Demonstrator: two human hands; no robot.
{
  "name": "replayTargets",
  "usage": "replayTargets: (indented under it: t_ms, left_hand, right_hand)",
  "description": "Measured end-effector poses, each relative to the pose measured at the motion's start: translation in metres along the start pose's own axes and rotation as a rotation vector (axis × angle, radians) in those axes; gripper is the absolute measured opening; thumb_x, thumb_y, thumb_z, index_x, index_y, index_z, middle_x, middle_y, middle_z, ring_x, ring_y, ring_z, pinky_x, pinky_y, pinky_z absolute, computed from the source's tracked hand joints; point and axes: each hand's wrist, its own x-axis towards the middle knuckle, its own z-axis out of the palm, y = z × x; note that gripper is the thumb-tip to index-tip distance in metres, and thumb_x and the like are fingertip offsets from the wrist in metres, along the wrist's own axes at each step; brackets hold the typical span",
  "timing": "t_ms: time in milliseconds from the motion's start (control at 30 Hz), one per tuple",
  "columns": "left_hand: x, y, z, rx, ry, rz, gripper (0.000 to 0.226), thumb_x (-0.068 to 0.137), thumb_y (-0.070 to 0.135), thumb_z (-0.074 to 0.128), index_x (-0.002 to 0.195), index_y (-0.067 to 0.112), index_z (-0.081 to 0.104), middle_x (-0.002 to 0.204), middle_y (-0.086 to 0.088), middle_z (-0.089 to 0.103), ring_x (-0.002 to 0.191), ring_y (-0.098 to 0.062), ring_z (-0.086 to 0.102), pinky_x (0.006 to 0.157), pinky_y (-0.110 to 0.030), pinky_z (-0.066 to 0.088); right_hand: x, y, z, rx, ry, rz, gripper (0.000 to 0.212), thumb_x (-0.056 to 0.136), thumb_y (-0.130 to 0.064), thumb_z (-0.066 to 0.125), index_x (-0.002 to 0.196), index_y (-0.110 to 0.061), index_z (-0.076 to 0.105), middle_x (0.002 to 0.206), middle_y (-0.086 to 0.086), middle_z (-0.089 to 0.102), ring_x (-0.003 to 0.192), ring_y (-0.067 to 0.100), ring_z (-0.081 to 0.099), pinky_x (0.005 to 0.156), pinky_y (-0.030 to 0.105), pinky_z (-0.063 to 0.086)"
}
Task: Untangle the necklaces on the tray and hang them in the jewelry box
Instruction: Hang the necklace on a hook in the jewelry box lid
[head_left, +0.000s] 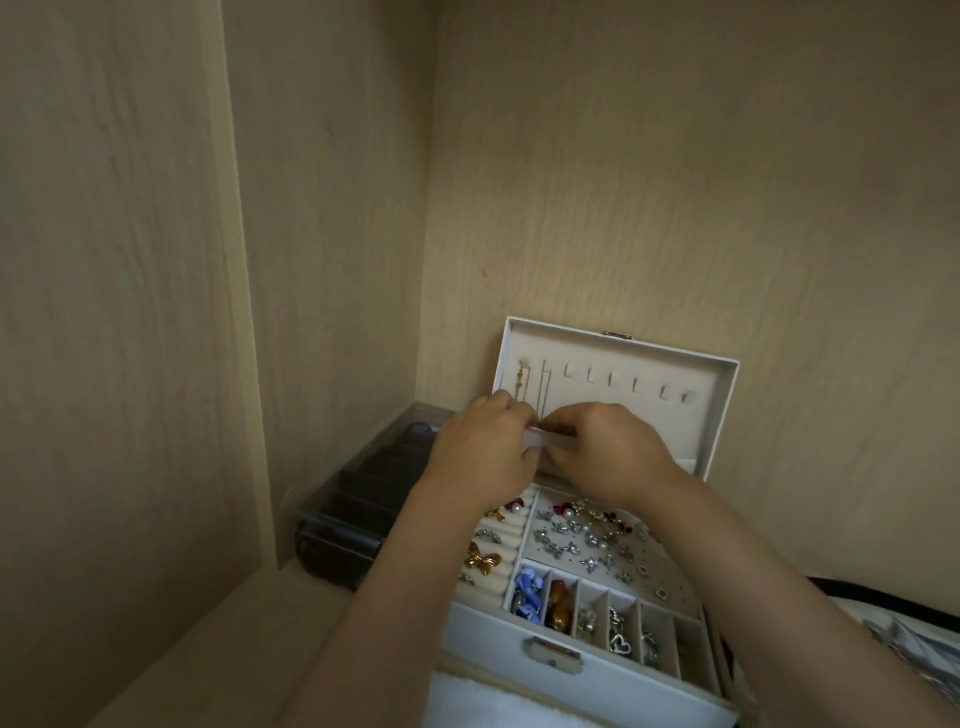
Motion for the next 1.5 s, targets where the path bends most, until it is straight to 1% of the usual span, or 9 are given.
replayTargets:
  t_ms: [133, 233, 467, 733, 967, 1200, 1300, 1367, 1500]
  left_hand:
    - [0.002, 0.011, -0.004, -0.051, -0.035, 0.012, 0.042, 0.095, 0.038, 0.056, 0.135, 0.027, 0.051, 0.129, 0.007, 0.052, 0.119, -0.013, 0.049, 0.091, -0.031, 0.045]
    - [0.002, 0.027, -0.006, -0.093, -0.051, 0.04, 0.038, 0.095, 0.037, 0.056, 0.131, 0.028, 0.055, 0.123, 0.007, 0.057, 0.114, -0.012, 0.051, 0.091, -0.034, 0.048]
    - [-0.013, 0.101, 0.015, -0.173, -0.135, 0.126, 0.028, 0.095, 0.036, 0.053, 0.12, 0.027, 0.062, 0.108, 0.006, 0.062, 0.103, -0.015, 0.055, 0.083, -0.037, 0.05]
    - [-0.036, 0.198, 0.045, -0.216, -0.319, 0.206, 0.02, 0.093, 0.034, 0.057, 0.107, 0.024, 0.066, 0.102, 0.003, 0.063, 0.092, -0.016, 0.059, 0.071, -0.029, 0.044]
    - [-0.061, 0.256, 0.077, -0.252, -0.554, 0.22, 0.018, 0.089, 0.032, 0.063, 0.105, 0.028, 0.072, 0.101, 0.008, 0.07, 0.091, -0.013, 0.063, 0.079, -0.028, 0.052]
    - [-0.086, 0.267, 0.106, -0.268, -0.422, 0.291, 0.025, 0.089, 0.041, 0.066, 0.11, 0.027, 0.069, 0.107, 0.005, 0.06, 0.105, -0.013, 0.053, 0.088, -0.031, 0.046]
    - [-0.088, 0.266, 0.113, -0.282, -0.386, 0.288, 0.024, 0.089, 0.041, 0.066, 0.107, 0.026, 0.07, 0.103, 0.006, 0.06, 0.102, -0.011, 0.052, 0.089, -0.034, 0.047]
    - [-0.086, 0.266, 0.116, -0.308, -0.371, 0.294, 0.022, 0.089, 0.039, 0.067, 0.106, 0.026, 0.07, 0.099, 0.008, 0.06, 0.098, -0.009, 0.055, 0.088, -0.034, 0.049]
    - [-0.086, 0.268, 0.12, -0.344, -0.358, 0.303, 0.023, 0.09, 0.038, 0.067, 0.111, 0.029, 0.07, 0.101, 0.011, 0.061, 0.099, -0.006, 0.055, 0.088, -0.031, 0.048]
  right_hand:
    - [-0.012, 0.016, -0.011, 0.103, 0.03, 0.038, 0.037, 0.089, -0.031, 0.063, 0.126, -0.029, 0.067, 0.122, -0.011, 0.069, 0.111, 0.009, 0.063, 0.094, 0.034, 0.053]
    - [-0.03, 0.03, -0.025, 0.191, 0.03, 0.068, 0.035, 0.09, -0.032, 0.067, 0.125, -0.027, 0.068, 0.12, -0.013, 0.069, 0.111, 0.005, 0.062, 0.097, 0.027, 0.049]
    - [-0.095, 0.072, -0.055, 0.341, 0.022, 0.101, 0.017, 0.088, -0.032, 0.073, 0.103, -0.024, 0.077, 0.089, -0.013, 0.069, 0.063, -0.014, 0.059, 0.065, 0.016, 0.046]
    - [-0.195, 0.134, -0.08, 0.36, -0.109, 0.205, 0.011, 0.09, -0.024, 0.072, 0.099, -0.028, 0.076, 0.091, -0.015, 0.07, 0.069, -0.011, 0.061, 0.063, 0.005, 0.042]
    - [-0.261, 0.175, -0.075, 0.212, -0.209, 0.282, 0.007, 0.087, -0.029, 0.072, 0.087, -0.033, 0.077, 0.081, -0.017, 0.072, 0.073, -0.003, 0.064, 0.07, 0.018, 0.051]
    - [-0.289, 0.202, -0.075, 0.183, -0.247, 0.37, 0.019, 0.078, -0.037, 0.078, 0.096, -0.037, 0.075, 0.086, -0.021, 0.069, 0.082, -0.007, 0.062, 0.076, 0.017, 0.049]
    - [-0.292, 0.213, -0.079, 0.218, -0.274, 0.4, 0.017, 0.074, -0.037, 0.084, 0.089, -0.034, 0.078, 0.083, -0.023, 0.071, 0.08, -0.009, 0.063, 0.077, 0.015, 0.049]
    - [-0.292, 0.216, -0.078, 0.223, -0.254, 0.394, 0.006, 0.075, -0.031, 0.084, 0.076, -0.032, 0.079, 0.076, -0.021, 0.073, 0.075, -0.007, 0.066, 0.078, 0.02, 0.054]
    - [-0.291, 0.216, -0.068, 0.231, -0.238, 0.367, 0.014, 0.083, -0.033, 0.076, 0.07, -0.027, 0.075, 0.072, -0.015, 0.073, 0.073, 0.006, 0.069, 0.079, 0.033, 0.059]
